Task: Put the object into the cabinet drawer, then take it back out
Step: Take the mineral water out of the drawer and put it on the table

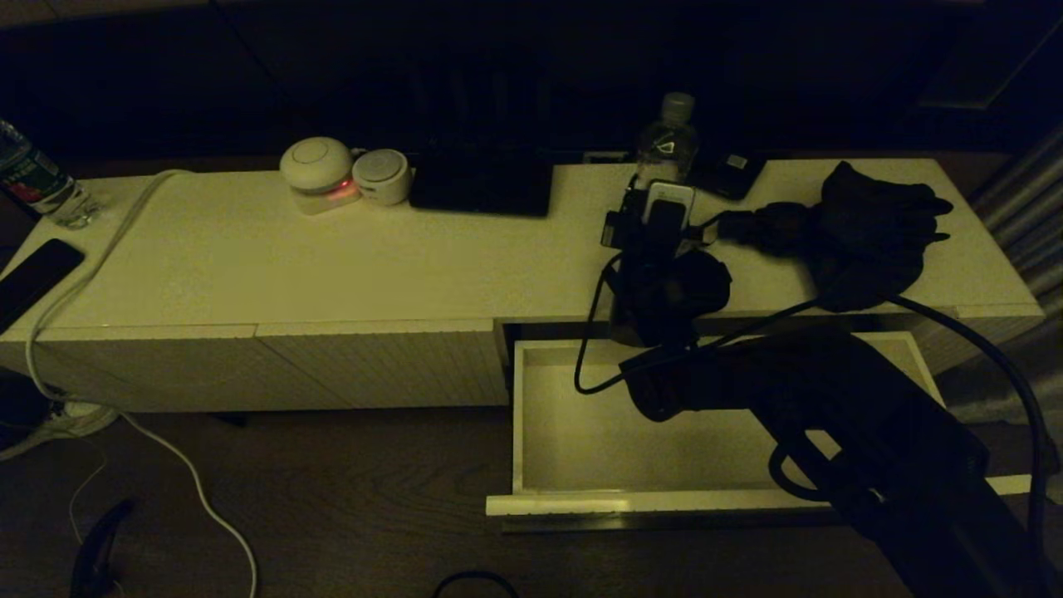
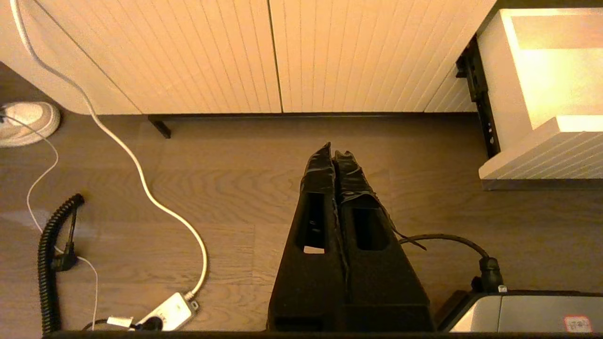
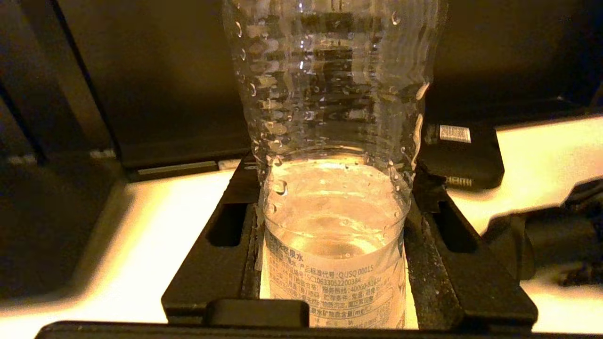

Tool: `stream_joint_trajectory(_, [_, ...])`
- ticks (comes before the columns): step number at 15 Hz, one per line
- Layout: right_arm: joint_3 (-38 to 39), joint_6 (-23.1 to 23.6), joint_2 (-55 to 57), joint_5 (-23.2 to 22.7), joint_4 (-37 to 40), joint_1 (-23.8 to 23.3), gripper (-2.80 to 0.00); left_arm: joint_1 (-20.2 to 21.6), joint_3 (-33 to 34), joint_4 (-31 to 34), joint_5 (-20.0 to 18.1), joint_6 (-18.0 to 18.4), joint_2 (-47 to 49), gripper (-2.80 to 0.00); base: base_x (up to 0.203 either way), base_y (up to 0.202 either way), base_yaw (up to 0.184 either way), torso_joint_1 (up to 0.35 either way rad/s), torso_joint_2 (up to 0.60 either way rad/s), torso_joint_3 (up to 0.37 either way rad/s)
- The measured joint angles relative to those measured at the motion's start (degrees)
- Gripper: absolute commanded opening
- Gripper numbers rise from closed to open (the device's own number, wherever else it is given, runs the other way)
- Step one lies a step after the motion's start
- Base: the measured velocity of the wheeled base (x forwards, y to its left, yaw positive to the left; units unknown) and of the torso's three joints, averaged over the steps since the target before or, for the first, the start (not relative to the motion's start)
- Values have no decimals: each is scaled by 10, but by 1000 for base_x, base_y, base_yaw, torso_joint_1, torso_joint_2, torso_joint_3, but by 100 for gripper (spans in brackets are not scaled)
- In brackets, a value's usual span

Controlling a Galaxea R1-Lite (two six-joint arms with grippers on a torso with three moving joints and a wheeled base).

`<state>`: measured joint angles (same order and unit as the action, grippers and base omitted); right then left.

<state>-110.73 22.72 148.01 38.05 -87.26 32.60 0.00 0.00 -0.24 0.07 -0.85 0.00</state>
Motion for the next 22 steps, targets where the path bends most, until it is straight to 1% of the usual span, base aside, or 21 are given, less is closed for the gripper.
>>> stream_joint_trajectory(1, [0,0,2,1,0,0,-280,0,0,0,0,0,0,-280,0,0,0,0,0,0])
stream_joint_trajectory(2, [0,1,3,3,-1,0,0,0,0,0,0,0,0,-280,0,0,0,0,0,0])
stream_joint_trajectory(13, [7,1,-16,12,1,4,0,0,0,0,0,0,0,-280,0,0,0,0,0,0])
stream_joint_trajectory(22, [85,0,-96,16,1,8,0,0,0,0,0,0,0,-280,0,0,0,0,0,0])
